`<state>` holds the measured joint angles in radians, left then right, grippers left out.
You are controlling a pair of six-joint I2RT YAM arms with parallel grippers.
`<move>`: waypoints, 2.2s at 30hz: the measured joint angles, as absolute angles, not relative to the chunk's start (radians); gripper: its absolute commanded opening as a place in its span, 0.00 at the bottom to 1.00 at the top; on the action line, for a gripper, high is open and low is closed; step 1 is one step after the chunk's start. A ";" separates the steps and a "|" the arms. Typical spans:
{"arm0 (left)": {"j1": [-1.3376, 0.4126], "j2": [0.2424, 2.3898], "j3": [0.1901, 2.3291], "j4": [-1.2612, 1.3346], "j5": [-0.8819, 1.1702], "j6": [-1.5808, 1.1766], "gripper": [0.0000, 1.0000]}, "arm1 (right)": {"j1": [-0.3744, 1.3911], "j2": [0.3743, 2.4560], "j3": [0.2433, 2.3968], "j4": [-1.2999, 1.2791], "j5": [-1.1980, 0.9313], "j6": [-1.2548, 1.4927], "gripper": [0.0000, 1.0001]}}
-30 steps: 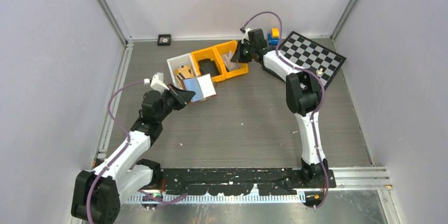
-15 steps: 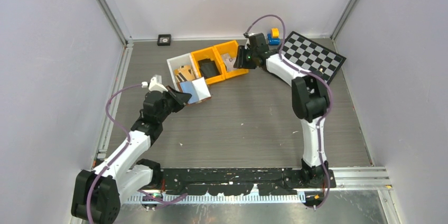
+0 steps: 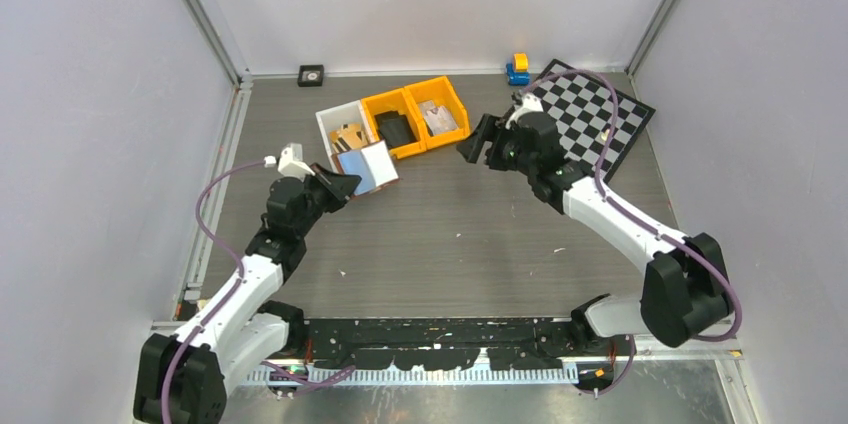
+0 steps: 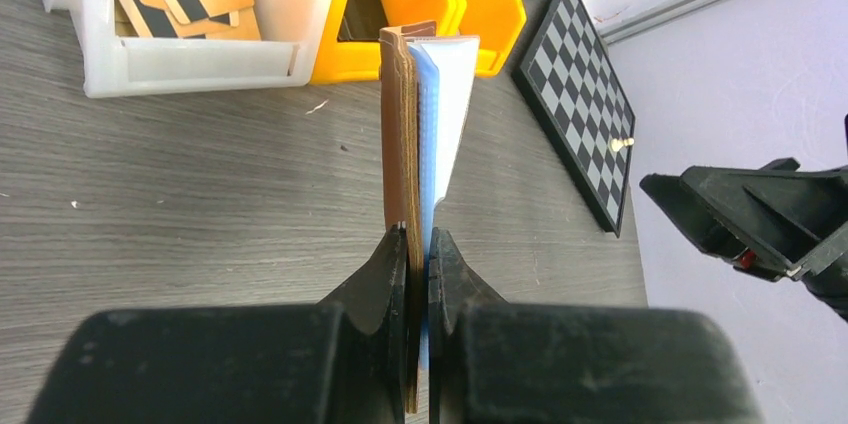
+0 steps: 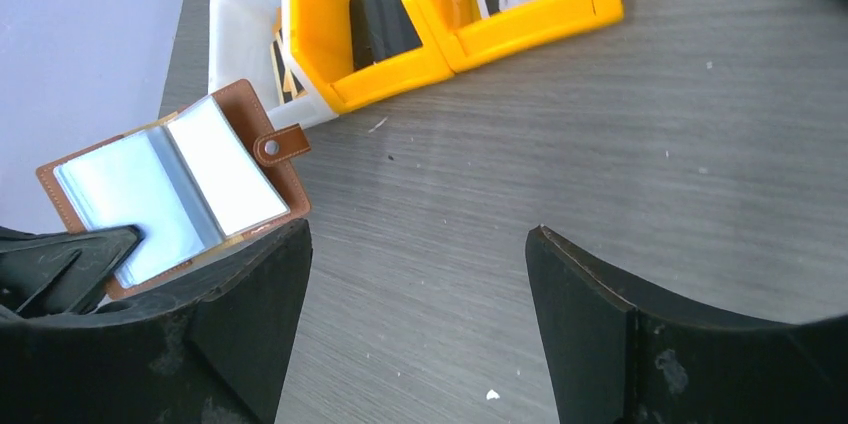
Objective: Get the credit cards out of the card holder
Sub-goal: Close the card holder at the center of the board.
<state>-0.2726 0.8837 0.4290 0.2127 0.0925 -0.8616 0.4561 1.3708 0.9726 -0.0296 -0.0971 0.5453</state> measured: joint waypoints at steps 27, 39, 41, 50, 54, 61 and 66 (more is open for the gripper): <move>-0.273 1.211 0.388 0.700 0.404 -1.008 0.00 | 0.453 1.607 0.673 0.677 -0.522 0.864 0.56; -0.273 1.358 0.408 0.890 0.548 -1.104 0.00 | 0.453 1.617 0.673 0.750 -0.572 0.892 0.32; -0.273 1.388 0.419 0.918 0.569 -1.124 0.00 | 0.453 1.619 0.673 0.750 -0.576 0.893 0.20; -0.281 1.506 0.473 0.961 0.628 -1.155 0.00 | 0.460 1.629 0.676 0.756 -0.590 0.896 0.04; -0.291 1.541 0.492 0.959 0.645 -1.169 0.00 | 0.467 1.629 0.682 0.755 -0.606 0.893 0.23; -0.294 1.540 0.503 0.916 0.645 -1.165 0.00 | 0.468 1.596 0.693 0.602 -0.512 0.839 0.61; -0.293 1.509 0.503 0.869 0.636 -1.149 0.00 | 0.430 1.564 0.680 0.560 -0.450 0.832 0.73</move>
